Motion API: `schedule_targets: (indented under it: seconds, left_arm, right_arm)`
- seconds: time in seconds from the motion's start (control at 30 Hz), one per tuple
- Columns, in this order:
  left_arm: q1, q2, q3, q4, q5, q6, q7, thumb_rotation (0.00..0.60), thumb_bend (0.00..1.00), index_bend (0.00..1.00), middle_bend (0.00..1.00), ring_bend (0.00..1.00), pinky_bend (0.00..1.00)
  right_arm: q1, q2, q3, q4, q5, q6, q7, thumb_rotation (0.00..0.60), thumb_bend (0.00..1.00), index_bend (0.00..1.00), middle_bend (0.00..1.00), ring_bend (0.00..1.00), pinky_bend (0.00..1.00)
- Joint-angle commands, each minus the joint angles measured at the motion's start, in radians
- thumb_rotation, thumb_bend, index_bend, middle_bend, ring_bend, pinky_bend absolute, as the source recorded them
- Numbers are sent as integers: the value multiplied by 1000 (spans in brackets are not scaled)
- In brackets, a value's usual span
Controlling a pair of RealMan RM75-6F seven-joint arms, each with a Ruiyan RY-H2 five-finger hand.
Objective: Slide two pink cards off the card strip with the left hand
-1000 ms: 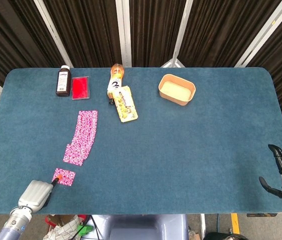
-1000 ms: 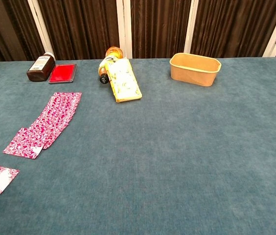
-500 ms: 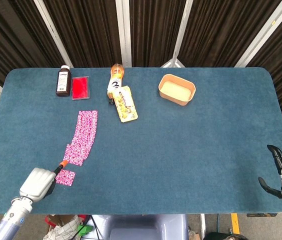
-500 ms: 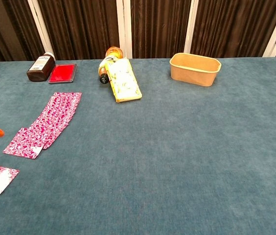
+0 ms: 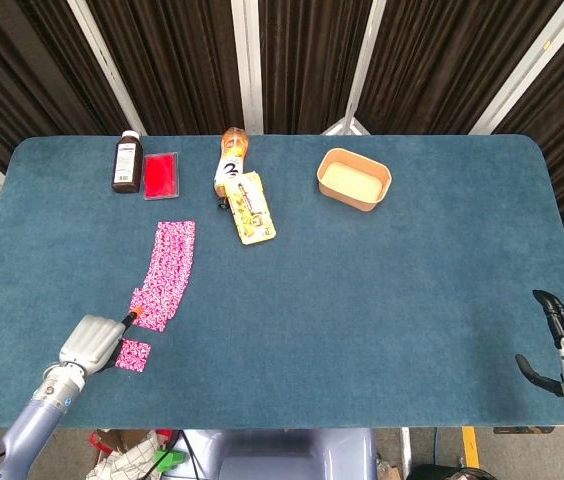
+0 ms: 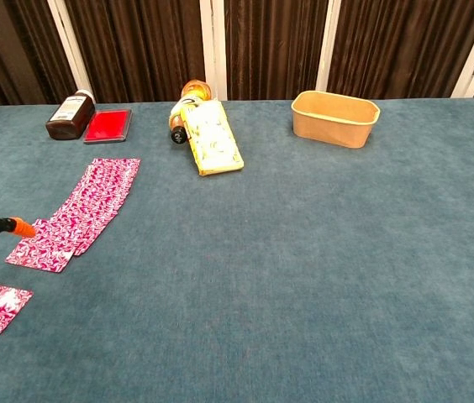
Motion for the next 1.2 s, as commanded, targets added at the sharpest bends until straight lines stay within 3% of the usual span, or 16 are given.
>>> schedule_targets:
  seconds: [0.03, 0.37, 1.2]
  left_arm:
    - [-19, -17, -5, 17, -27, -15, 12, 600, 954, 119, 830, 770, 651]
    - [-64, -56, 5, 53, -109, -52, 34, 600, 954, 119, 830, 770, 651]
    - [-46, -32, 78, 81, -165, 14, 31, 600, 954, 118, 830, 770, 651]
  right_arm:
    - [0, 0, 0, 0, 0, 0, 1, 600, 313, 0, 126, 261, 137]
    - [1, 0, 3, 2, 5, -1, 2, 600, 313, 0, 126, 261, 137]
    - [0, 1, -1, -1, -3, 2, 3, 600, 313, 0, 126, 261, 137]
